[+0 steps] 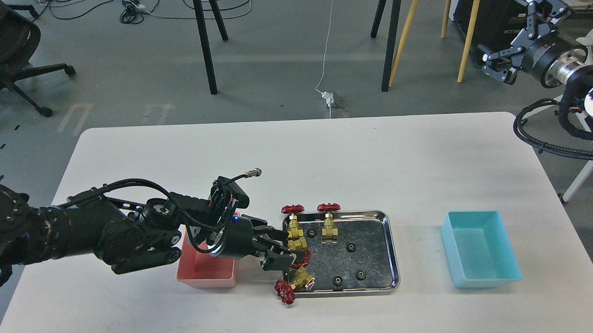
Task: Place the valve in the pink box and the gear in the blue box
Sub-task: 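Lower the left gripper and close it on the nearest red-handled valve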
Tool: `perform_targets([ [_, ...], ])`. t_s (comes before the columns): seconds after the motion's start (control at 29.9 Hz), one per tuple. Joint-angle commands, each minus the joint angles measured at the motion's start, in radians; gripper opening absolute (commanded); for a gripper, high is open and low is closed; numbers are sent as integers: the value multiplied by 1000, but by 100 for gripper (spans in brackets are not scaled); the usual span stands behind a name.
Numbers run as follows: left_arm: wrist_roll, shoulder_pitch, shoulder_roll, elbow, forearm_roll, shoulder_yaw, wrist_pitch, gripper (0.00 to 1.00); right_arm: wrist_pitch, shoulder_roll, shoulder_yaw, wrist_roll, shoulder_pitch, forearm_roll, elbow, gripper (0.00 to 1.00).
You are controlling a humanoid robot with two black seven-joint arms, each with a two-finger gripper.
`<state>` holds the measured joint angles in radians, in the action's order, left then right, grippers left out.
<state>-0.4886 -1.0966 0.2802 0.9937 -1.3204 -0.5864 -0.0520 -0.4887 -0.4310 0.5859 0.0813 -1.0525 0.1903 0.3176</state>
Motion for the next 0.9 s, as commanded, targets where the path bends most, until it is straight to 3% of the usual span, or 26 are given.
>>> perform_targets([
  [0.0, 0, 1, -1, 3, 1, 16, 0, 68, 0, 0, 0, -2, 0, 0, 0, 100],
  [0.87, 0, 6, -6, 2, 0, 16, -28, 51, 0, 0, 0, -8, 17, 0, 0, 100],
])
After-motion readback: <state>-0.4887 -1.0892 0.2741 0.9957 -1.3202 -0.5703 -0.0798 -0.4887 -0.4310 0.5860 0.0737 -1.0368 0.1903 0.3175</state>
